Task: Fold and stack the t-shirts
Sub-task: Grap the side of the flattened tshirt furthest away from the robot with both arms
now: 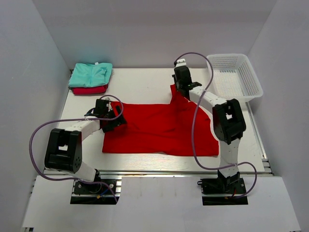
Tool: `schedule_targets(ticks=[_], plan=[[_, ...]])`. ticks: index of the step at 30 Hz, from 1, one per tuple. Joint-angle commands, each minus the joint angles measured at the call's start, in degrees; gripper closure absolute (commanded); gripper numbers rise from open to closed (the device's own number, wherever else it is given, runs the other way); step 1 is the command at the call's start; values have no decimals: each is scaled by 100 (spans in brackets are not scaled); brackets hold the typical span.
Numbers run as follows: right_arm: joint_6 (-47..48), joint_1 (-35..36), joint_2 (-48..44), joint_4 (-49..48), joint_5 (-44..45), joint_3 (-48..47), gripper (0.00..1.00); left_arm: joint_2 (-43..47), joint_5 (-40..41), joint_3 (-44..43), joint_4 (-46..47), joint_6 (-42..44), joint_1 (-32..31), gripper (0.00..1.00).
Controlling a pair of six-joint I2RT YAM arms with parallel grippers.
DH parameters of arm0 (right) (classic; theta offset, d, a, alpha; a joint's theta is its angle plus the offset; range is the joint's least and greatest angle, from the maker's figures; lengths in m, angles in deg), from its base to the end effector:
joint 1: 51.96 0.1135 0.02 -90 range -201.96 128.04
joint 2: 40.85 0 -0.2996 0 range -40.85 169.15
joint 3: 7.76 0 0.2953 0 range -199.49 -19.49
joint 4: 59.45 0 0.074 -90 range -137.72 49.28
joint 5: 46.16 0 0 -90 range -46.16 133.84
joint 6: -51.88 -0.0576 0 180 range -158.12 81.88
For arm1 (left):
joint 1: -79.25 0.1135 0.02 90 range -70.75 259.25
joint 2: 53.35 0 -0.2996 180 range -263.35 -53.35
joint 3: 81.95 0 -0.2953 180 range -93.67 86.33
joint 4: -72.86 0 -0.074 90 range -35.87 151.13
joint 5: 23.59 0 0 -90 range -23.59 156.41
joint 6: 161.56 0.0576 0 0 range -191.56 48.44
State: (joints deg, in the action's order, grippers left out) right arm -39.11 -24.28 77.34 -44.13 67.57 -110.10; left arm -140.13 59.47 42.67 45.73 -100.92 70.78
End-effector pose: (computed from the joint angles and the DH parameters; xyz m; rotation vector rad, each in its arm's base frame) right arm 0.5014 0.2368 0.2313 -0.2372 2.0534 -0.1313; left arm 0.3192 -0.0546 0.1469 -0.4332 2.5978 -0.3916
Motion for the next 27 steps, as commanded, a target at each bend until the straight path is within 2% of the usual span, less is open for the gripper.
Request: schedule_targets(ticks=[1, 5, 10, 14, 19, 20, 21, 22, 23, 24, 26, 27], plan=[[-279, -61, -525, -605, 528, 157, 100, -93, 351, 261, -613, 54, 12, 0], [29, -123, -534, -729, 492, 114, 100, -93, 351, 261, -613, 54, 12, 0], [73, -175, -429, -702, 932, -255, 100, -93, 351, 261, -613, 54, 12, 0], [372, -158, -464, -992, 582, -176, 100, -93, 351, 261, -561, 54, 12, 0], [-189, -139, -17, -441, -358, -710, 100, -207, 298, 261, -509, 1, 12, 0], [-243, -140, 141, -386, -1143, -782, 94, -207, 246, 261, -508, 1, 12, 0], [-261, -140, 178, -369, -1421, -879, 86, -207, 246, 261, -508, 1, 12, 0], [-287, -123, 395, -186, -1771, -967, 82, -207, 246, 261, -508, 1, 12, 0], [-296, -131, 432, -158, -2845, -1046, 69, -207, 246, 261, -508, 1, 12, 0], [-305, -140, 502, -88, -3152, -1081, 57, -207, 246, 261, -508, 1, 12, 0], [-261, -175, 564, 0, -3810, -1248, 43, -207, 246, 261, -508, 1, 12, 0], [-278, -175, 599, 157, -3805, -1284, 30, -207, 246, 261, -560, 1, 12, 0]])
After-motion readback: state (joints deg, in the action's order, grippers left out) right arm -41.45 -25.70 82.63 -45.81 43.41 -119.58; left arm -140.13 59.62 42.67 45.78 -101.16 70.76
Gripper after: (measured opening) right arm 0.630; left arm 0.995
